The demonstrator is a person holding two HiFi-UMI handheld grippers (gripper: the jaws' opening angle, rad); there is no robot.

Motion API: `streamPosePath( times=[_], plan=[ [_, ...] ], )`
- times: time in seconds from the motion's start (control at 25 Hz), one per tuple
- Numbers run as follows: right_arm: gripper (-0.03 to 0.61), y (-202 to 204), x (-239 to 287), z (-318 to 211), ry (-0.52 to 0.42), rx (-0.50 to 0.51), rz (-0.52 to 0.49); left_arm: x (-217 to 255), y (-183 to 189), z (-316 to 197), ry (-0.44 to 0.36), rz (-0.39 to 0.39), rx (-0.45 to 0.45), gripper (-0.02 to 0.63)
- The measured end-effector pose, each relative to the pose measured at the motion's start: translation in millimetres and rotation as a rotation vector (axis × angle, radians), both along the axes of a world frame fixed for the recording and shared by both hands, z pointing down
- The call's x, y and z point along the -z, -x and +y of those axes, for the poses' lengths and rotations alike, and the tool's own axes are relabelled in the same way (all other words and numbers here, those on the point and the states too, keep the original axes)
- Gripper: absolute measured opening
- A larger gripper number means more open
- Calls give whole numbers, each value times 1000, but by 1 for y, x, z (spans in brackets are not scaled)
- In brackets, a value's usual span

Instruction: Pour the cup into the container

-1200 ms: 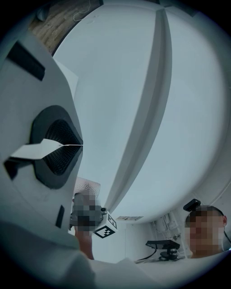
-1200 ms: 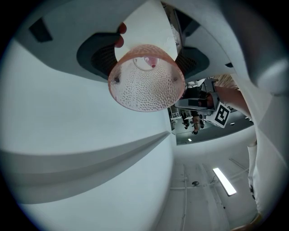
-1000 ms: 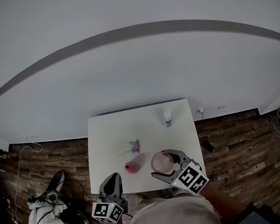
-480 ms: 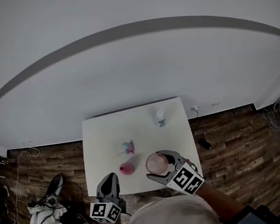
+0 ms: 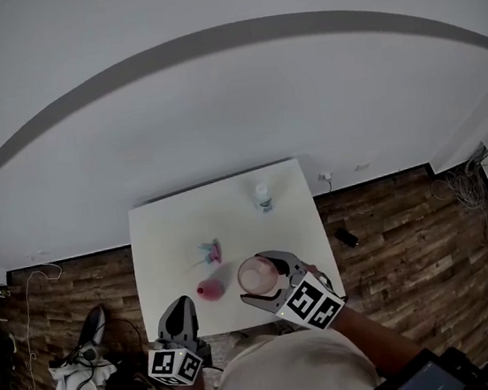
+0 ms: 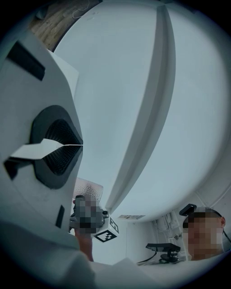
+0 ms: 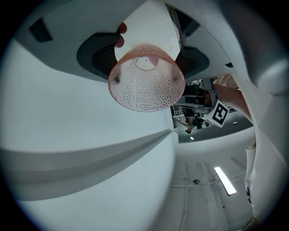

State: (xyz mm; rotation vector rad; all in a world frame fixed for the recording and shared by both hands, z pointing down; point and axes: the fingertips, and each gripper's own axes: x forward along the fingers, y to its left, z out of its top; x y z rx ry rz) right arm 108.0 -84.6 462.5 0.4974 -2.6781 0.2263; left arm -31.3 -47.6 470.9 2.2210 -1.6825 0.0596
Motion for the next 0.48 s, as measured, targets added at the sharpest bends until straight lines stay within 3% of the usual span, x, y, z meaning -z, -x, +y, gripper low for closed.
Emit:
streamPosePath(
  times=[0.48],
  plan=[
    [377, -3, -2, -4, 5, 8, 4, -1, -3, -4, 7, -14, -16, 12]
  ],
)
